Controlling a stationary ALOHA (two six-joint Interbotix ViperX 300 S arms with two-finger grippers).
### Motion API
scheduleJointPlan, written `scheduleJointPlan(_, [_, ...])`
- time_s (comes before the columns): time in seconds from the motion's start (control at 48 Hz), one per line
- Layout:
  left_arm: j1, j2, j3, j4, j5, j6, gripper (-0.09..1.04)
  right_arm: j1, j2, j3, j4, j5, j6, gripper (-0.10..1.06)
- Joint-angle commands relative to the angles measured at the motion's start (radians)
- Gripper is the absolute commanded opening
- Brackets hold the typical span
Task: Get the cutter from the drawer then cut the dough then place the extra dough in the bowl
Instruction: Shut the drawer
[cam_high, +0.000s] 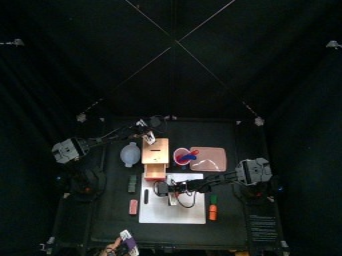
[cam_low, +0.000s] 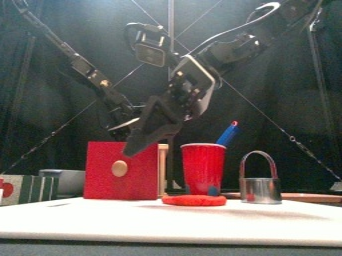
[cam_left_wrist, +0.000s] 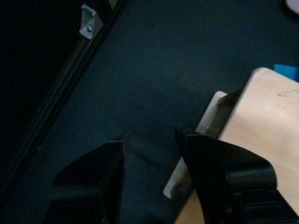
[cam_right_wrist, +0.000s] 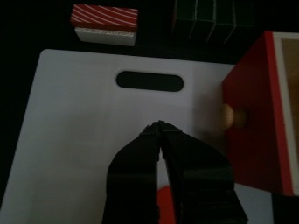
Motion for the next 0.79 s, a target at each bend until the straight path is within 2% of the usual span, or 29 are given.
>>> scheduleJointPlan(0.021, [0.000,-0.006,-0.021,0.006,-0.003,-0.002,0.69,-0.020,0.021,-0.069,-0.015,-0.002,0.006,0.24])
scheduleJointPlan(0.146, [-0.002,-0.006,-0.006,0.008,-0.006,-0.002,0.68,-0.055,0.058,-0.112,-0.035,0.009,-0.002,0.24])
scheduleJointPlan(0.25, [-0.002,-0.006,0.005,0.008,-0.009,-0.002,0.68,-0.100,0.072,-0.135,-0.087,0.025,0.000,0.24])
scheduleJointPlan(0.542, [-0.002,-0.005,0.008,0.014,-0.040,-0.002,0.68,-0.181,0.077,-0.199,-0.229,0.092,0.005,0.24])
scheduleJointPlan(0.792, [0.000,0.002,0.006,0.017,-0.052,-0.002,0.68,-0.244,0.100,-0.238,-0.261,0.091,0.003,0.24])
